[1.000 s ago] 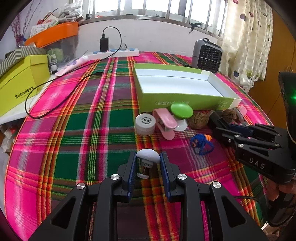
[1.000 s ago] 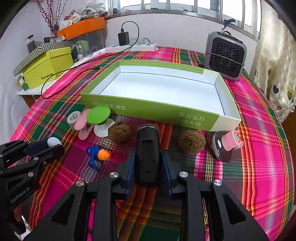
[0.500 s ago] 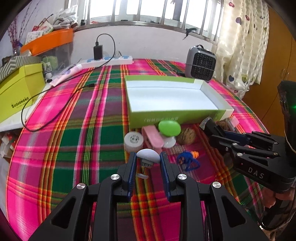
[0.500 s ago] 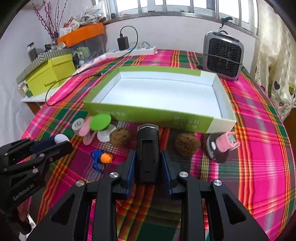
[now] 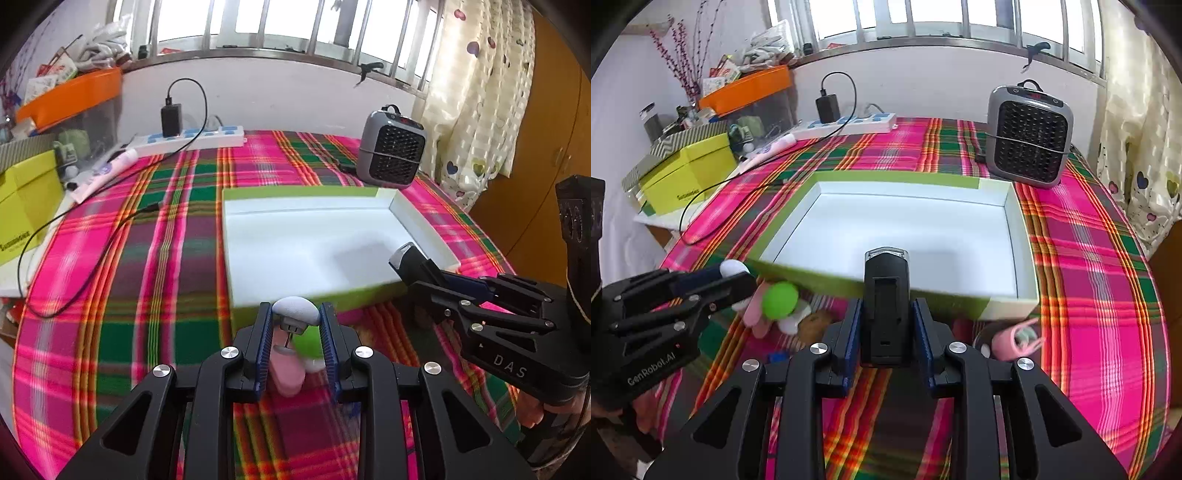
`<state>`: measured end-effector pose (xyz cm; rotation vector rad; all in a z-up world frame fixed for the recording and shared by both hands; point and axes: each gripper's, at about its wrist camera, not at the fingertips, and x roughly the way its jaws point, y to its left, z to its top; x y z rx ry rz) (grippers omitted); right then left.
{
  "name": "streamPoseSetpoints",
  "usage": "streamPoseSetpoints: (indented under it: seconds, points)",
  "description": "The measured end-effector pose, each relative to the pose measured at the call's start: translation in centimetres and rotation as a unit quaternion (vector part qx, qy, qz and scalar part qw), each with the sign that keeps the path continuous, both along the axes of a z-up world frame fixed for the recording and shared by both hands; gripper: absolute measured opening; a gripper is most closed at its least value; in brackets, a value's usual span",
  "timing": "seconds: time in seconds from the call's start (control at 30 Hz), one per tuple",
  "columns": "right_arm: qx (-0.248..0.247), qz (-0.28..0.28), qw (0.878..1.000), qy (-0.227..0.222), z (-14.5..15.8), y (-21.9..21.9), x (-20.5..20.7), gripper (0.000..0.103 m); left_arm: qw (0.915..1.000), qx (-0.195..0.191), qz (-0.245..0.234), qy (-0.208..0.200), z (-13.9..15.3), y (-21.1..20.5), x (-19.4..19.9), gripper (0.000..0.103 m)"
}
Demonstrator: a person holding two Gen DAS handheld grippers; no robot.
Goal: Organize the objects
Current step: 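Carry the knob and black device over the white box with both grippers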
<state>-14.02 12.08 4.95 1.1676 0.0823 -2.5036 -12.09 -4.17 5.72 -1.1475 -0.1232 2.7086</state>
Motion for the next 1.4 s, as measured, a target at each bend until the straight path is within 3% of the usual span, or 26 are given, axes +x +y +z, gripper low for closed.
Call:
streamPoseSetpoints:
  seconds: [0.17, 0.73, 1.4]
  points:
    - [0.000, -0.004, 1.000, -0.003, 0.3, 0.0, -2.2, 0.028, 1.0000, 0.003, -0.003, 0.003, 0.4, 0.2, -2.3, 0.023]
    - [0.009, -0.008, 0.999, -0.041, -1.5, -1.7, -9.1, 0.028, 0.9990, 0.015, 0.002, -0.042, -1.5, 0.1, -11.2, 0.023]
    - [0.021, -0.018, 0.997, -0.065, -3.2, -2.3, -12.1, 0.028, 0.9976, -0.005, -0.002, -0.068, -3.2, 0.9, -14.1, 0.024]
